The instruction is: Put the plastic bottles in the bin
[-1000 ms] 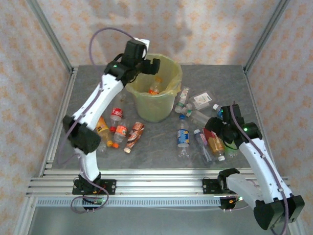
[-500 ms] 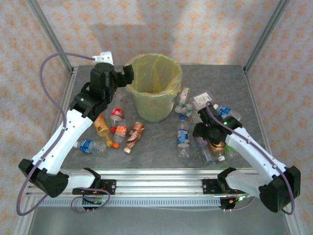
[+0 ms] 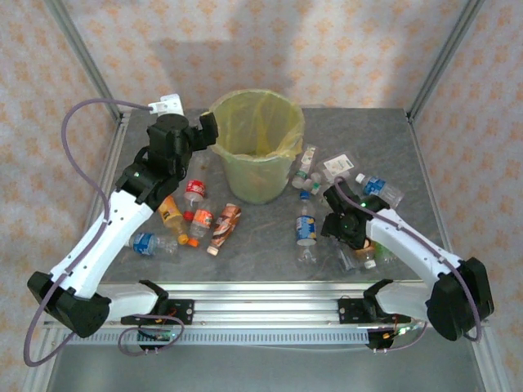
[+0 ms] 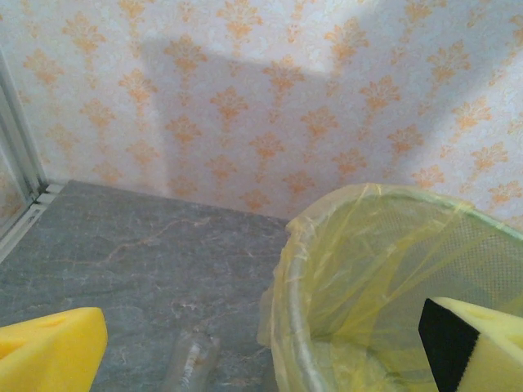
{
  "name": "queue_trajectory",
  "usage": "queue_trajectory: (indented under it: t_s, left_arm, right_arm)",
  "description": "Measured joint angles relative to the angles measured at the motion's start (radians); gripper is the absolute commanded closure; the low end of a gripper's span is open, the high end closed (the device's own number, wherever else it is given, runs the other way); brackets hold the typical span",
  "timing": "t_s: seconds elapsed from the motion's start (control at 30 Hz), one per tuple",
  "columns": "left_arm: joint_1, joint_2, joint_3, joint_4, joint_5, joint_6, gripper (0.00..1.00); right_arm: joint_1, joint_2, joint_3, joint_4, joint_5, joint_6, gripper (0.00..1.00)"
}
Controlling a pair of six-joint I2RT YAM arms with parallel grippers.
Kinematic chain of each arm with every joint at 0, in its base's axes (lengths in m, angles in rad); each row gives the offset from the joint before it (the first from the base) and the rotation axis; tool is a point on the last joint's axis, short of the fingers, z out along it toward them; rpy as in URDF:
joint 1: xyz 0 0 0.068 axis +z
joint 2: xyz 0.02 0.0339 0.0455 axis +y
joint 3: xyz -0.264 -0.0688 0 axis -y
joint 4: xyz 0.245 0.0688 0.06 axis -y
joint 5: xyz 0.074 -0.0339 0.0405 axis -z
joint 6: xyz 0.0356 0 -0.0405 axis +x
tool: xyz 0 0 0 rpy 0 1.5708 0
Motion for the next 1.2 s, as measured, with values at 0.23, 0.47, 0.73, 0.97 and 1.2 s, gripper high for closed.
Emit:
queue_trajectory:
  t_s: [0.23, 0.47, 0.73, 0.97, 1.2]
  left_arm:
    - [0.000, -0.004, -0.009, 0.002, -0.014, -0.008, 0.00]
    - [0.000, -0.009, -0.023, 0.003, -0.025, -0.023, 0.00]
    - [0.000, -0.017, -0.026, 0.003, -0.032, -0.026, 0.00]
    - [0.000, -0.027, -0.032, 0.003, -0.055, -0.038, 0.00]
    - [0.000, -0.037, -0.043, 0.003, -0.072, -0.049, 0.00]
  right_arm:
    - [0.000, 0.047, -0.029, 0.039, -0.013, 0.000, 0.26]
    - [0.000, 0.101, -0.054, 0.089, -0.028, 0.000, 0.27]
    - [0.001, 0.135, -0.059, 0.151, -0.040, 0.000, 0.27]
    - [0.001, 0.203, -0.059, 0.188, -0.039, -0.001, 0.31]
    - [0.001, 0.225, -0.057, 0.198, -0.038, -0.009, 0.42]
